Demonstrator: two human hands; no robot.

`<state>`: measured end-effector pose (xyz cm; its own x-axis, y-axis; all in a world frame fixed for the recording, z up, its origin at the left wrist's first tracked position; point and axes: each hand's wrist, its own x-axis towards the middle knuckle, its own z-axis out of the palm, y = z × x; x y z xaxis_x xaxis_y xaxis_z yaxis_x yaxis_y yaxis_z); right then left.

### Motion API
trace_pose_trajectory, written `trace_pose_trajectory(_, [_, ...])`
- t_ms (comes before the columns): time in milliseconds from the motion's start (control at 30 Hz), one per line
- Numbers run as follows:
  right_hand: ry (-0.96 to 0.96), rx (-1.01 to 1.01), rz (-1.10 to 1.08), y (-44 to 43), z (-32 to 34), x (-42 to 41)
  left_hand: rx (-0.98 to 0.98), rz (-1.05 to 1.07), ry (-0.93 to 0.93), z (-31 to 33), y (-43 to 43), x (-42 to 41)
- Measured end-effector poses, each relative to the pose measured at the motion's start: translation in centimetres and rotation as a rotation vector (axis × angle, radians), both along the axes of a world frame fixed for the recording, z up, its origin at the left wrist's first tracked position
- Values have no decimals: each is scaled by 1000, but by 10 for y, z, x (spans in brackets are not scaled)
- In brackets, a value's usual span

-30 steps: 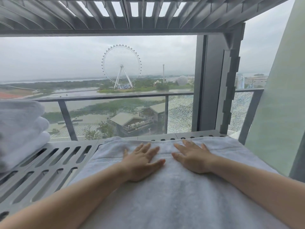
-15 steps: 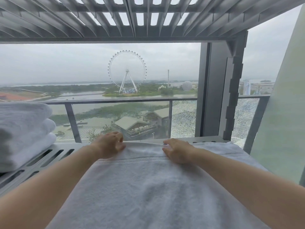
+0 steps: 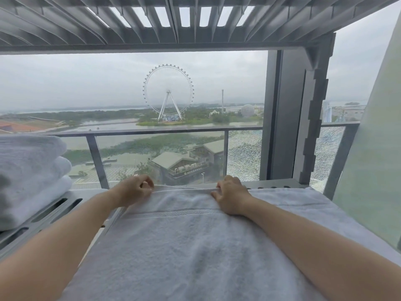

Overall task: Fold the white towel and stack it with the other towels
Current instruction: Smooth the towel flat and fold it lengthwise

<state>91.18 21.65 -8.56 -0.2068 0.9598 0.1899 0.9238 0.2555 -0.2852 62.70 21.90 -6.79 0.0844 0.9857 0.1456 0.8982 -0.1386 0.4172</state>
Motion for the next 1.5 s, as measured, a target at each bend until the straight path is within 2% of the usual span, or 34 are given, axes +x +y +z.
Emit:
trace_pose_trajectory(100, [-44,42,-40,0,1,-4,-67,84,-218,-2,-2,-8])
trace_pose_trajectory(300, [12,92,84,-9,11,-27,-52,186,-280,-2,-13,-6])
trace_pose_trajectory(467, [94,69,145,-17,13,-79,-17,228,-465,-2,-25,-9])
trace_pose_trajectory(567, [110,27,161,-20,13,-114,30,168,-541,-4,-27,-15])
trace_pose_trajectory(833, [218,117,86,-17,10,-165,161,-16,-472,-19,-22,-41])
trace_pose_trajectory(1033, [382,188,71,-16,5,-166,4,-10,-725,-23,-10,-46])
trace_pose_trajectory(1167, [530,193,31,-11,13,-164,21,-26,-681,-26,-8,-45])
trace_pose_trajectory(1500, [439,184,-25,5,5,-170,94,-45,-724,-29,-9,-46])
